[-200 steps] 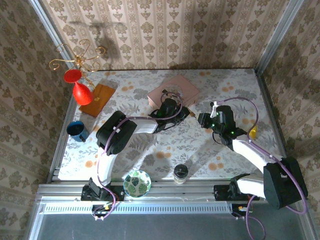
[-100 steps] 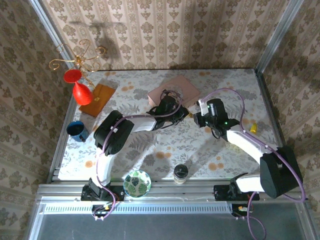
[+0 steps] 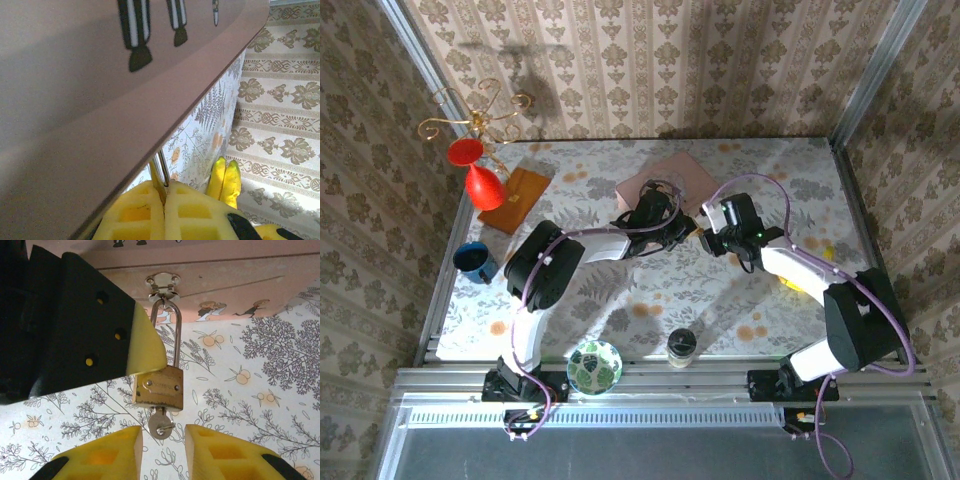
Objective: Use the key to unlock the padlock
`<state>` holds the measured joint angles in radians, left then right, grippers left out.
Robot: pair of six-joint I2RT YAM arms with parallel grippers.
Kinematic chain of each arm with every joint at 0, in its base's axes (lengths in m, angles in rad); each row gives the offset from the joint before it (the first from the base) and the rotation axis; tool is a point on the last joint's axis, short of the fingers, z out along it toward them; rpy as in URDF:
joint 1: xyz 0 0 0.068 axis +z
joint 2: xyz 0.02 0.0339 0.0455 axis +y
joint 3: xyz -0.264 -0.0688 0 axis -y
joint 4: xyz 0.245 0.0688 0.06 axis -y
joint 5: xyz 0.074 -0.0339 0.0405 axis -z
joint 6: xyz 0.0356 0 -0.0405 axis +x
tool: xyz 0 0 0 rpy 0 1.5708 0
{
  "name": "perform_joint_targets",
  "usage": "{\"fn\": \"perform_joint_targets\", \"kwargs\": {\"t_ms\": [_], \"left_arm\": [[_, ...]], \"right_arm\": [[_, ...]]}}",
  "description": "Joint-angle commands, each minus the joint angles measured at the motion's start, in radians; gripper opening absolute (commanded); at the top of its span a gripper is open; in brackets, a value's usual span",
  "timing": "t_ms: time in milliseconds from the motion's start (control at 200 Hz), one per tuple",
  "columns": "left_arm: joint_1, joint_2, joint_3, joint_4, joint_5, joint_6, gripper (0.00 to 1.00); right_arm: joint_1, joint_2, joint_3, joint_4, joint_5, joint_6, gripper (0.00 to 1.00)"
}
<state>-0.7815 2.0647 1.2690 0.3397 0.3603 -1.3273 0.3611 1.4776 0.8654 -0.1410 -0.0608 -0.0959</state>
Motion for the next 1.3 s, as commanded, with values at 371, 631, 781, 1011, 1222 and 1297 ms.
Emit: {"fn": "perform_joint_targets", "kwargs": {"t_ms": [371, 631, 781, 1011, 1222, 1297], "left_arm": [[0.011, -0.074, 0.000, 0.019, 0.075, -0.016, 0.00], [0.012, -0.082, -0.004, 0.017, 0.080, -0.013, 0.00], [0.013, -0.084, -0.008, 0.019, 0.082, -0.018, 0.00], [0.013, -0.090, -0.010, 0.020, 0.083, -0.017, 0.00], [0.015, -0.092, -0.005, 0.015, 0.086, -0.015, 0.00], [0.016, -0.092, -0.003, 0.010, 0.086, -0.014, 0.00]], "right_arm": [[0.024, 0.054, 0.063, -0.055, 0.017, -0.048, 0.30], [0.039, 0.082, 0.092, -0.066, 0.040, -0.074, 0.28], [0.047, 0.093, 0.099, -0.072, 0.048, -0.086, 0.26], [0.049, 0.079, 0.086, -0.078, 0.067, -0.094, 0.26], [0.048, 0.070, 0.080, -0.102, 0.128, -0.105, 0.27], [0.047, 0.059, 0.070, -0.101, 0.130, -0.109, 0.27]]}}
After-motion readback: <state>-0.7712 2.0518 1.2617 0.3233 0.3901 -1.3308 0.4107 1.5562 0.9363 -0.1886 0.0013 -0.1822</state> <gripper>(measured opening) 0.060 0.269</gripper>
